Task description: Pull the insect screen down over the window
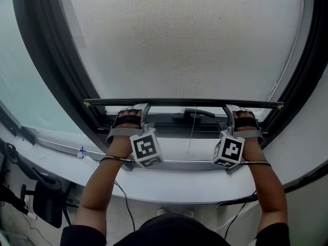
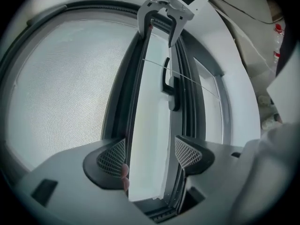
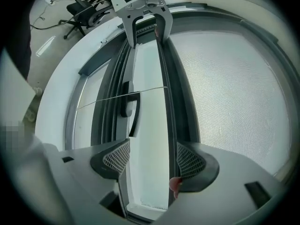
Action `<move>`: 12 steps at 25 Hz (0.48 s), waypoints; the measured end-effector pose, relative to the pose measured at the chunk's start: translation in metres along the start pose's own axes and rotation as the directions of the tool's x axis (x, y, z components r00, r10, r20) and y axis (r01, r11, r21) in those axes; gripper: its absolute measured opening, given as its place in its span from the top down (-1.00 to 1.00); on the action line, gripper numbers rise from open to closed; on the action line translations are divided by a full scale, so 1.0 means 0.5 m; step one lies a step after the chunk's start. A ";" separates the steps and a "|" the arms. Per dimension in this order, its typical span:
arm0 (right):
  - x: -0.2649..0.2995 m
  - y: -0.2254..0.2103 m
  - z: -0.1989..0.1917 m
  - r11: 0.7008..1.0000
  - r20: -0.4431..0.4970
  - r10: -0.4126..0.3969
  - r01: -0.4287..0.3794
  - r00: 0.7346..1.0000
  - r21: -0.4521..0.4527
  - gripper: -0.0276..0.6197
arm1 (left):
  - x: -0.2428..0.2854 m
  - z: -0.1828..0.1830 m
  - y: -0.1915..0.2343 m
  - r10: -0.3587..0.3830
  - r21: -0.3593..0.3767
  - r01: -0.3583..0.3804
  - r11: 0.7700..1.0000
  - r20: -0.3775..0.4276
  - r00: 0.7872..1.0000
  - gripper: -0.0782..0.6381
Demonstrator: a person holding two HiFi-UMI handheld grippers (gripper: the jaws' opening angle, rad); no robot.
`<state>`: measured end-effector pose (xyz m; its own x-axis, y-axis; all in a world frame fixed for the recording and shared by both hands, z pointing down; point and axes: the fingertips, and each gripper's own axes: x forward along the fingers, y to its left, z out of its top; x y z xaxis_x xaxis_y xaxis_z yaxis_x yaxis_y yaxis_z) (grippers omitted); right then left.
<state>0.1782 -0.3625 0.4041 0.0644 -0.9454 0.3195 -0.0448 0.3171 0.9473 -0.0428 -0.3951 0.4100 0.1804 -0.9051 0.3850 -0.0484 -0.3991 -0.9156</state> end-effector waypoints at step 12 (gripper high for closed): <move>0.011 0.043 0.004 0.998 0.000 0.059 -0.059 0.998 0.037 0.01 | 0.020 -0.008 -0.047 -0.023 0.004 0.023 1.000 -0.027 0.999 -0.14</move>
<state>0.1757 -0.3607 0.4262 0.0619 -0.9248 0.3753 -0.0852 0.3698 0.9252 -0.0439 -0.3955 0.4359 0.1546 -0.8993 0.4091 -0.0407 -0.4195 -0.9068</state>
